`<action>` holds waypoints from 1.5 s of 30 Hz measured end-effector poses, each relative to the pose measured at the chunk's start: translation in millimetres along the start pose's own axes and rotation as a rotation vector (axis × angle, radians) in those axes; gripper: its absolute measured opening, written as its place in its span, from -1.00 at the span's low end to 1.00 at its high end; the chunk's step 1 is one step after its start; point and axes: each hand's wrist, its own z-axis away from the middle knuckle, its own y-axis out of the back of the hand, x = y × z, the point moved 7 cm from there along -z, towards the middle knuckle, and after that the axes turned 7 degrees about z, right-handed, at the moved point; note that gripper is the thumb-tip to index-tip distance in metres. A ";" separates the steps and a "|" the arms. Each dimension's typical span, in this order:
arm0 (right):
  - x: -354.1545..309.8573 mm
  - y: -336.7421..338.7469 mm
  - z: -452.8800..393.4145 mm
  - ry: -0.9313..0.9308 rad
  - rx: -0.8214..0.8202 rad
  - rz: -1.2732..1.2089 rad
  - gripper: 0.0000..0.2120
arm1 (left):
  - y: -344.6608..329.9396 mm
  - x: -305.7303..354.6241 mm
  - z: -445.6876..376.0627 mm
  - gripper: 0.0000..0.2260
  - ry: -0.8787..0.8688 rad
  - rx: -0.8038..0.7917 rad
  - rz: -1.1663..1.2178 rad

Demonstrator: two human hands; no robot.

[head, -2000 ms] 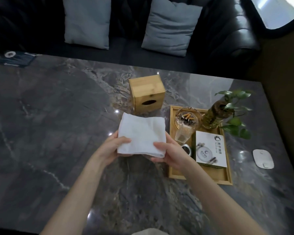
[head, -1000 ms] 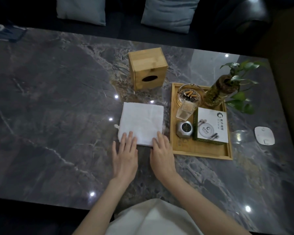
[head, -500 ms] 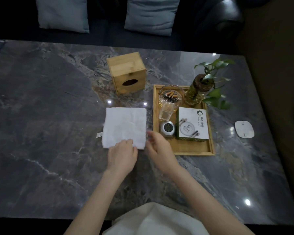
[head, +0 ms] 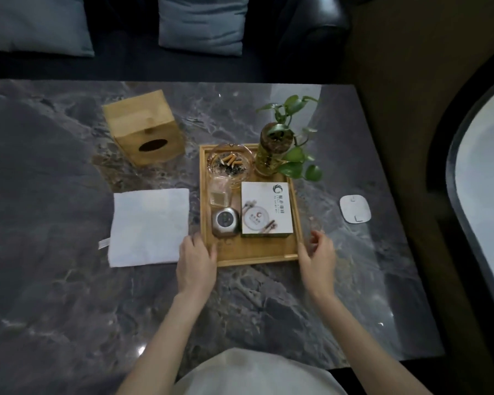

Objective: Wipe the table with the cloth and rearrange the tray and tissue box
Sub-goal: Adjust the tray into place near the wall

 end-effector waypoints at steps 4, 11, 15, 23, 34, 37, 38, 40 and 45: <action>9.6 -11.0 -5.5 0.035 -0.126 0.095 -0.75 | -3.4 0.2 3.9 -0.73 0.056 0.062 0.007; 1.2 -8.0 -11.5 0.140 -0.150 0.297 -0.83 | -2.8 4.4 1.8 -0.78 0.094 0.075 -0.073; -4.0 -3.8 -11.2 0.231 -0.154 0.342 -0.82 | 1.5 7.9 -0.3 -0.80 0.079 0.054 -0.144; 6.8 -3.9 -20.0 0.035 -0.238 -0.008 -0.87 | 5.3 6.2 -0.5 -0.73 0.269 0.087 0.360; -13.2 -19.2 -46.2 -0.075 -0.272 -0.003 -0.55 | -4.2 5.1 -17.5 -0.49 0.405 0.085 0.426; -15.5 -17.7 -45.2 -0.059 -0.132 0.081 -0.54 | -4.4 9.2 -15.2 -0.51 0.382 0.115 0.399; -15.6 -17.2 -45.2 -0.047 -0.113 0.097 -0.55 | -4.2 10.5 -14.9 -0.51 0.375 0.123 0.391; -15.4 -15.0 -45.8 -0.028 -0.095 0.121 -0.56 | -2.0 14.7 -13.5 -0.52 0.367 0.138 0.376; -11.0 -4.5 -55.2 0.007 -0.071 0.091 -0.60 | -3.9 36.7 -5.7 -0.52 0.370 0.163 0.364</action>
